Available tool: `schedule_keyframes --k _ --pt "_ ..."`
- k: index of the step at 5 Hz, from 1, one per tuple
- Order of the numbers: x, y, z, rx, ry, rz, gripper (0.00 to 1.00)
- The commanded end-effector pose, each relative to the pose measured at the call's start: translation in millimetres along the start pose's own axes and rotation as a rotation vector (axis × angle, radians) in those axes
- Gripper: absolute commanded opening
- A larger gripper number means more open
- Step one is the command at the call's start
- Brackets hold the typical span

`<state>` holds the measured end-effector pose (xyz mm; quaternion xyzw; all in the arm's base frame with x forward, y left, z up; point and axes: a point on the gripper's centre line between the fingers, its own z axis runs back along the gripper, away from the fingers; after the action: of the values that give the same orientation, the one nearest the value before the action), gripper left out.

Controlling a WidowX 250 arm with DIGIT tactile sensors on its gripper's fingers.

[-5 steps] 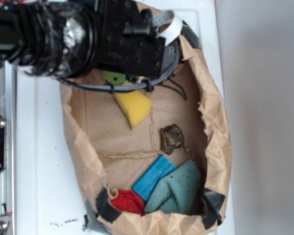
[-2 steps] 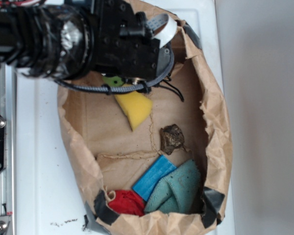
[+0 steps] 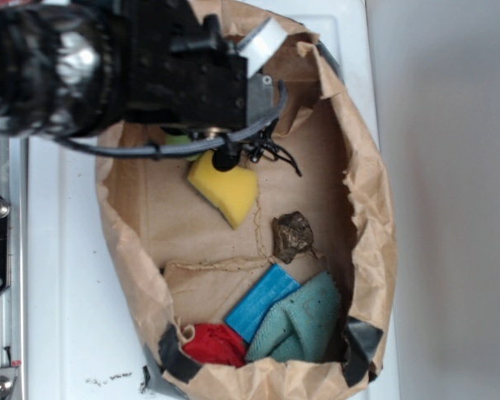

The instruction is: Grab the green animal.

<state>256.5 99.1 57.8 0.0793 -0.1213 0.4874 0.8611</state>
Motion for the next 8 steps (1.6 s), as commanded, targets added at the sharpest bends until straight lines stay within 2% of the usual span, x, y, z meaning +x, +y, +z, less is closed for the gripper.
schedule_keyframes --k 1,3,4,5,6,7,8 --pt "2.9 7.1 50.8 -0.151 -0.047 -0.279 0.00" --pt "-3.2 -8.6 85.6 -0.207 -0.101 -0.428 0.00" --pt "-8.8 -22.6 104.2 -0.199 -0.112 -0.498 0.00" --pt "-16.6 -36.2 120.1 -0.194 -0.094 -0.535 0.00" --pt "-17.7 -49.9 133.3 -0.222 -0.067 -0.598 0.00" --pt "-20.3 -52.1 145.6 -0.268 -0.017 -0.692 0.00" --pt "-20.0 -54.2 148.1 -0.279 -0.011 -0.730 0.00"
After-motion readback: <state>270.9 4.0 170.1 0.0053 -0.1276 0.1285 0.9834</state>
